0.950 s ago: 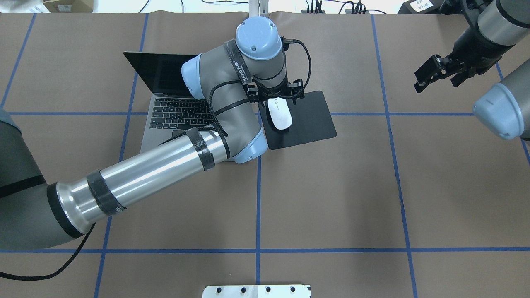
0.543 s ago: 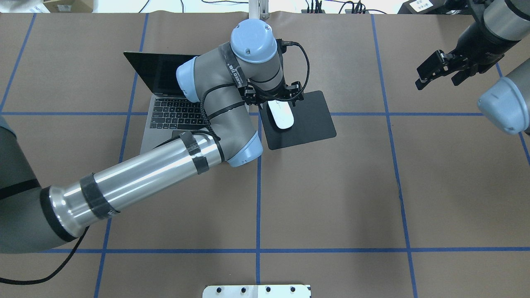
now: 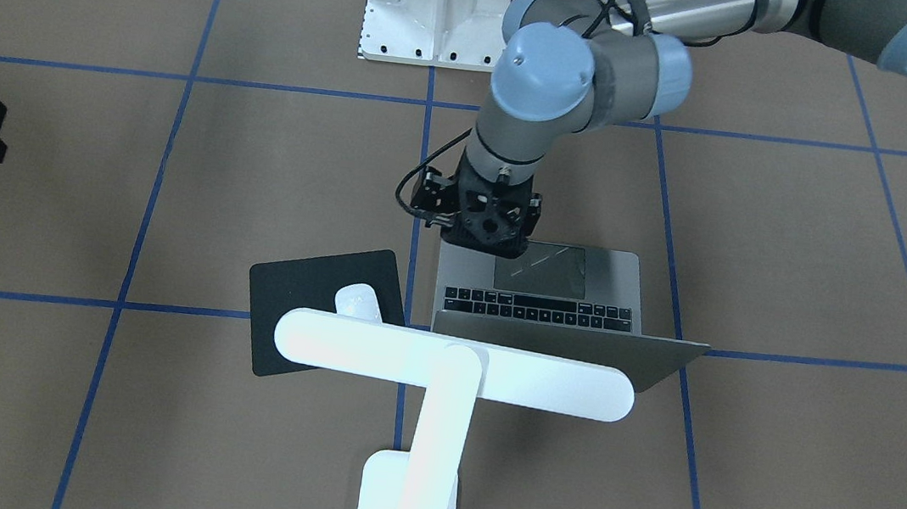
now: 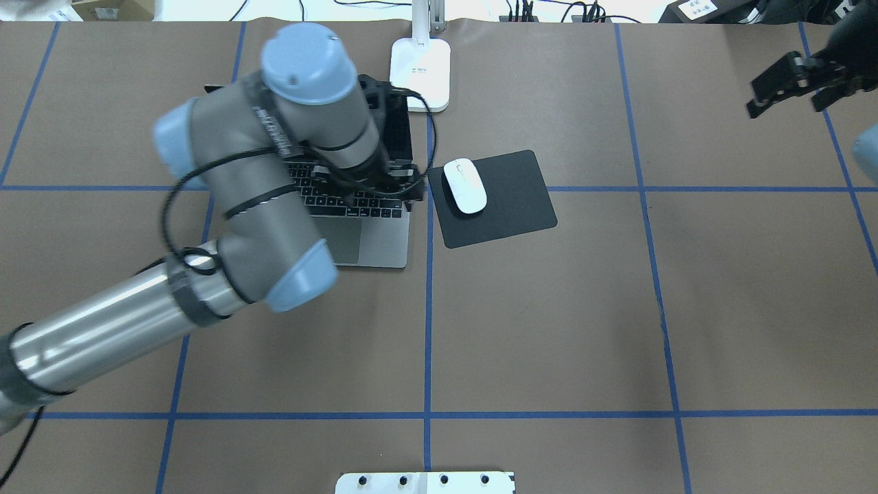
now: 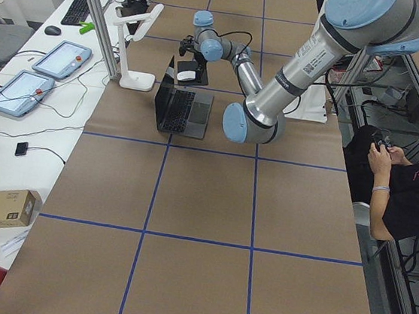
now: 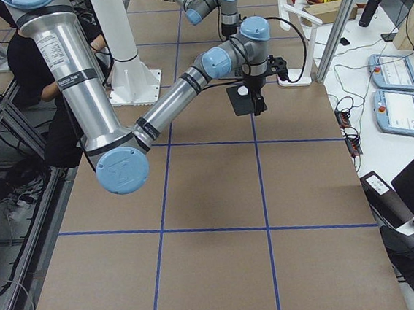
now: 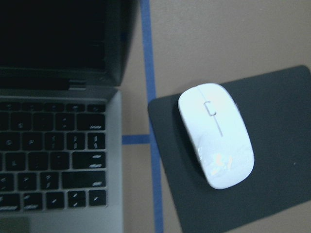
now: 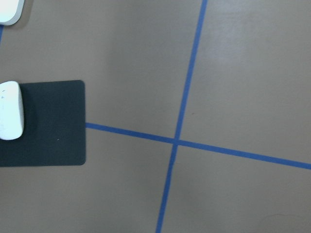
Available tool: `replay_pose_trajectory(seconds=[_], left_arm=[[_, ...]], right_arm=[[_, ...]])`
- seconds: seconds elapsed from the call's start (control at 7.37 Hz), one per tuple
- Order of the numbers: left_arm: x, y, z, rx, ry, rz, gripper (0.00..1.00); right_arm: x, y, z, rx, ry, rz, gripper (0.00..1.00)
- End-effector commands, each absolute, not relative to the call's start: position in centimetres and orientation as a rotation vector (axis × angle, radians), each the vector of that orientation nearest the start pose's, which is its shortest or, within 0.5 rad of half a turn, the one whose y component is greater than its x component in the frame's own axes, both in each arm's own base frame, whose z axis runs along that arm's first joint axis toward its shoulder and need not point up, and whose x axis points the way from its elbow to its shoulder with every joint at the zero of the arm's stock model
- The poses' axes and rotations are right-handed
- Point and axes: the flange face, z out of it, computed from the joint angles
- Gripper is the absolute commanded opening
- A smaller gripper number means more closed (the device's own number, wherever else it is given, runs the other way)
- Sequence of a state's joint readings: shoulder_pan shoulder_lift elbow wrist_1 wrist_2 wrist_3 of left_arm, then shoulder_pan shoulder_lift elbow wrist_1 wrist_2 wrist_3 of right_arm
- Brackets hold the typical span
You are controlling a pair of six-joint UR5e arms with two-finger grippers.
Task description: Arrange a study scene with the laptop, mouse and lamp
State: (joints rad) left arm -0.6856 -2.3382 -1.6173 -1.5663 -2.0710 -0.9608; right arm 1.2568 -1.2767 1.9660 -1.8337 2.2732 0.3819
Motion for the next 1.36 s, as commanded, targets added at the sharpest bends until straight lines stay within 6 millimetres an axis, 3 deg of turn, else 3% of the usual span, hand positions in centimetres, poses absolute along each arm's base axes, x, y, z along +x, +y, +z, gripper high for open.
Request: replay_pose_trajectory(seconds=[0.0, 0.14, 0.27, 0.41, 0.81, 0.95, 1.09, 1.22], left_arm=[[37.0, -50.1, 23.9, 0.209, 0.856, 0.248, 1.0], [31.2, -51.6, 28.5, 0.224, 0.828, 0.303, 1.0], [24.6, -53.6, 32.6, 0.224, 0.833, 0.343, 1.0], [16.8, -55.4, 37.9, 0.255, 0.791, 0.37, 1.0], [-4.3, -57.3, 57.7, 0.181, 0.756, 0.306, 1.0], [-7.8, -56.6, 63.8, 0.152, 0.78, 0.315, 1.0], [-10.1, -55.9, 66.3, 0.139, 0.787, 0.296, 1.0], [-10.8, -54.8, 67.6, 0.123, 0.79, 0.275, 1.0]], right_arm=[[-0.2, -51.0, 45.7, 0.145, -0.718, -0.171, 1.0], [2.5, -49.4, 49.8, 0.095, -0.701, -0.129, 1.0], [3.8, -48.0, 52.0, 0.062, -0.7, -0.091, 1.0], [4.3, -47.1, 53.1, 0.044, -0.699, -0.071, 1.0], [4.4, -47.0, 53.3, 0.039, -0.699, -0.066, 1.0], [4.4, -47.0, 53.5, 0.036, -0.698, -0.065, 1.0], [4.4, -47.0, 53.6, 0.033, -0.696, -0.064, 1.0], [4.4, -47.1, 54.3, 0.02, -0.697, -0.059, 1.0]])
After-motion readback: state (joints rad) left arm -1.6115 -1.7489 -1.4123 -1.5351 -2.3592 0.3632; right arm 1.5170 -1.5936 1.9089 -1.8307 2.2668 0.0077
